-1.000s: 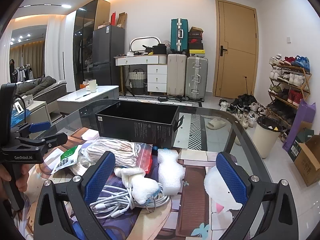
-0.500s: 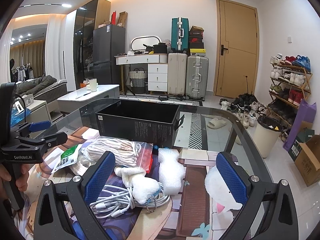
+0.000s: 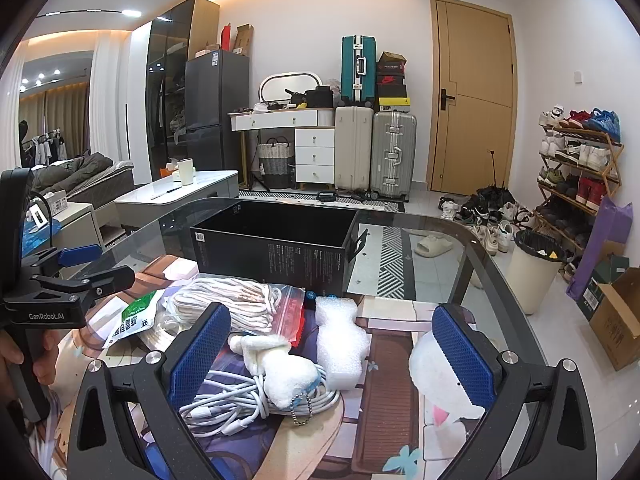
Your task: Organize soft objects
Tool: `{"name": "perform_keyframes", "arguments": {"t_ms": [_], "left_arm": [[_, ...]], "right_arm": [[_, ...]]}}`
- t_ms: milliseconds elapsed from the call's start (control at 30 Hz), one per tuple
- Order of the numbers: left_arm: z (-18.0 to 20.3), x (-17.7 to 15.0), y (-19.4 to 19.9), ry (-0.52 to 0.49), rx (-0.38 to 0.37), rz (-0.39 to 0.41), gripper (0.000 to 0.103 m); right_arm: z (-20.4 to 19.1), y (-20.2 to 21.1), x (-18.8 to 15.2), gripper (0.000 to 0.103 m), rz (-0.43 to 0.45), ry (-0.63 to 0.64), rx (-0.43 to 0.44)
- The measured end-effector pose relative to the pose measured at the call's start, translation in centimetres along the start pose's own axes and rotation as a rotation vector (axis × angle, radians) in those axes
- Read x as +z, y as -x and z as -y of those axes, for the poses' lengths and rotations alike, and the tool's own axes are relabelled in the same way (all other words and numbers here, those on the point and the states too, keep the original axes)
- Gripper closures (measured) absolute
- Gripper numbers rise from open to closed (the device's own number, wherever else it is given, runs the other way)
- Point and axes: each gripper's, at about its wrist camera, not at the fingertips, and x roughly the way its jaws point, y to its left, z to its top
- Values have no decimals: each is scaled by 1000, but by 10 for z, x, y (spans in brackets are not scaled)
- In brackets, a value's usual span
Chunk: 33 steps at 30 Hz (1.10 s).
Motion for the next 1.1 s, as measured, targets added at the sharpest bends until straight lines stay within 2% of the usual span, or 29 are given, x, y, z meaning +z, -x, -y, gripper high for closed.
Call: {"name": "perform_keyframes", "arguments": {"t_ms": [1000,1100], "left_arm": [[2,0,-1,-8,1,3,0],[4,0,0,-16,-18,-2,0]], "right_arm": [[0,-4,-3,1,-14,0,4],[1,-6,-3,1,-17,0,10]]}}
